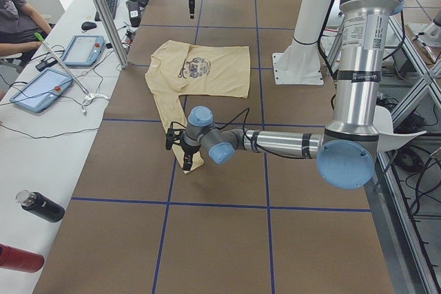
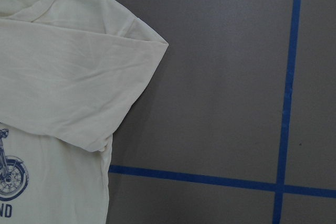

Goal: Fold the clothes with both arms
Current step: 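Grasp the cuff of the other sleeve with the left gripper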

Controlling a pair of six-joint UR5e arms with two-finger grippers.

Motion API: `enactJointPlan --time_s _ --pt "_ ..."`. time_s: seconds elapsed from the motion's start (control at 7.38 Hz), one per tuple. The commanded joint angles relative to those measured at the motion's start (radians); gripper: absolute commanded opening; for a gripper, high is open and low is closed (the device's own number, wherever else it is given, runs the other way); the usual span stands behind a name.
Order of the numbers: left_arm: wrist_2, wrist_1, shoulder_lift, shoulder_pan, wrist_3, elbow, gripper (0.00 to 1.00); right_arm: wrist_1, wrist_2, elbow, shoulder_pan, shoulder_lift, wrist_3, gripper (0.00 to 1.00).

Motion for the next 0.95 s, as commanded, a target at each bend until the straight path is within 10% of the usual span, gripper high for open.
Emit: enactJointPlan --time_s 0.0,0.27,0.81 --pt "0.002 0.0 0.0 0.03 0.002 0.04 0.9 -0.001 0.004 0.003 0.005 -0.01 -0.01 1.0" --pt "0.002 0.002 0.0 0.035 0.005 0.043 0.81 -0.001 0.006 0.003 0.005 -0.01 -0.01 1.0" --pt "0.002 0.008 -0.005 0.039 0.007 0.036 0.03 -0.002 0.004 0.005 0.01 -0.011 -0.01 1.0"
